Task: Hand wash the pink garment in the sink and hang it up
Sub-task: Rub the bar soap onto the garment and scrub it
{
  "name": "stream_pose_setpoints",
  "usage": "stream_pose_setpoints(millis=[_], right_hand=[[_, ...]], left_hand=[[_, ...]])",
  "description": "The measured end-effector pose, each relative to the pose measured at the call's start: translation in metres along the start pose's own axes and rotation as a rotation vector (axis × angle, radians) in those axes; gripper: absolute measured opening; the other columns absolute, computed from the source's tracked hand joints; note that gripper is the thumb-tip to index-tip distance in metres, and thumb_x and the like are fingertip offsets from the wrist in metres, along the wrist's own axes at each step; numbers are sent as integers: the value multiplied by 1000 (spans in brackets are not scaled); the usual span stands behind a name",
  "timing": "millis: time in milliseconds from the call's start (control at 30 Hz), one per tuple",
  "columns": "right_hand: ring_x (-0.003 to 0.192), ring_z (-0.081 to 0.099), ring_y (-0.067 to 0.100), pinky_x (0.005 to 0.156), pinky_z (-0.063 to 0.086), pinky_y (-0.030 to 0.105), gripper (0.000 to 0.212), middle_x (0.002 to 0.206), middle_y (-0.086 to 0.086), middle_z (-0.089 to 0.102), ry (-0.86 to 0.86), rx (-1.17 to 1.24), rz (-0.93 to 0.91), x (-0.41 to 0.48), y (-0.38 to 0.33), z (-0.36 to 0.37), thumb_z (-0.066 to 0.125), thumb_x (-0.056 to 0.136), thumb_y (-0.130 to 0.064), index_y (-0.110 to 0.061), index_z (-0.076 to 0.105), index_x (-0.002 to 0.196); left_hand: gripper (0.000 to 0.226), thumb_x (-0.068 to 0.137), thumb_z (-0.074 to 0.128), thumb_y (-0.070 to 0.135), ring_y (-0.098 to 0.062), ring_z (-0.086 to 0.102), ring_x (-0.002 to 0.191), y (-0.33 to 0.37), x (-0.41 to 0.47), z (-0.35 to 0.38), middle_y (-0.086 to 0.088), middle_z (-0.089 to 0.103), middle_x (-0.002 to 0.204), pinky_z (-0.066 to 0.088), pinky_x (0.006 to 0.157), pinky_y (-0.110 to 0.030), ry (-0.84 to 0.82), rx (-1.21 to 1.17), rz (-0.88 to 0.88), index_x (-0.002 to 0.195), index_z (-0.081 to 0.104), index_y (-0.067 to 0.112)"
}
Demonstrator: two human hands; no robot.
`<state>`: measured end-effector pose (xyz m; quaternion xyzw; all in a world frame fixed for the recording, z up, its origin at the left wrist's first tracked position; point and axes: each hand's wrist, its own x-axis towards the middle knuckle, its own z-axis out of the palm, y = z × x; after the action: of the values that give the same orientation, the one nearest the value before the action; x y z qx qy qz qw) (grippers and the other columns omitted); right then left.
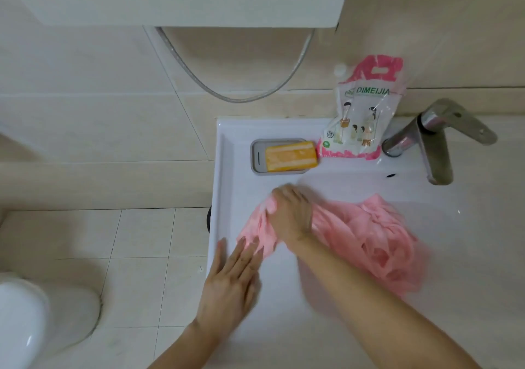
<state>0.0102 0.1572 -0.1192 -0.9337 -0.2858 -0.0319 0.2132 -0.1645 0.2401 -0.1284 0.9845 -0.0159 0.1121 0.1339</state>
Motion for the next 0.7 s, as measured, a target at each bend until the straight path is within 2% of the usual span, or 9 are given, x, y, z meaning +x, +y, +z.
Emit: stream_pose_setpoints(millis=[100,200,233,367,433,500,567,633,700], right_hand=[[73,57,25,63,47,33,33,76,1,60,-52,73,136,-12,-21,-9,76,49,-18,-20,55,74],[77,56,25,69,46,35,30,83,0,62,-65,0,-227,-55,-36,2,74,53,-25,-23,59,79],[74,57,27,68,47,34,28,78,2,61,-119,-24,-215,-38,-27,-2,75,49,-22,-22,61,74],[80,56,27,67,44,32,21,81,3,60,13,11,140,5,-12,-7,69,50,-24,-18,64,69],[81,54,26,69,40,34,20,86,3,61,-30,13,-117,-40,-38,-2,55,58,-27,-19,64,73],[72,56,26,67,42,33,16,80,4,62,-58,-61,-290,-46,-30,-3,61,56,-23,-19,64,71],[66,59,25,63,47,30,25,70,3,61,-7,-48,-84,1,-2,-7,75,46,-22,-18,61,66],[71,60,25,64,48,31,23,72,2,61,30,28,129,8,-3,-9,67,50,-28,-18,58,69],[78,56,25,69,43,34,26,82,0,61,-68,60,-19,-30,-34,-8,49,56,-33,-21,57,78]], left_hand=[[40,87,54,19,-24,41,136,0,-6,-1,-4,53,139,28,111,-56,-10,-31,24,125,63,10],[34,88,51,22,-22,50,126,-4,-8,-2,-4,62,127,30,110,-54,-39,-13,70,115,68,12],[35,88,51,22,-23,48,129,-4,-7,-4,-5,59,132,30,110,-54,-49,-4,68,118,67,11],[42,91,49,23,-24,43,134,-5,-5,-9,-6,49,142,30,110,-54,-73,-4,63,129,59,9],[36,89,52,22,-23,52,125,-7,-5,-9,-5,61,129,31,110,-54,-72,-10,72,120,65,10],[34,89,52,22,-23,52,126,-8,-6,-9,-4,63,126,31,109,-54,-85,12,79,117,67,11],[39,90,50,23,-24,43,134,-8,-5,-8,-7,53,139,30,110,-54,-75,36,76,124,63,9],[41,91,49,23,-24,41,135,-7,-5,-9,-7,48,143,30,110,-54,-61,31,80,128,60,8],[38,91,49,23,-24,46,131,-7,-6,-7,-7,57,134,31,110,-52,-43,14,89,123,64,10]])
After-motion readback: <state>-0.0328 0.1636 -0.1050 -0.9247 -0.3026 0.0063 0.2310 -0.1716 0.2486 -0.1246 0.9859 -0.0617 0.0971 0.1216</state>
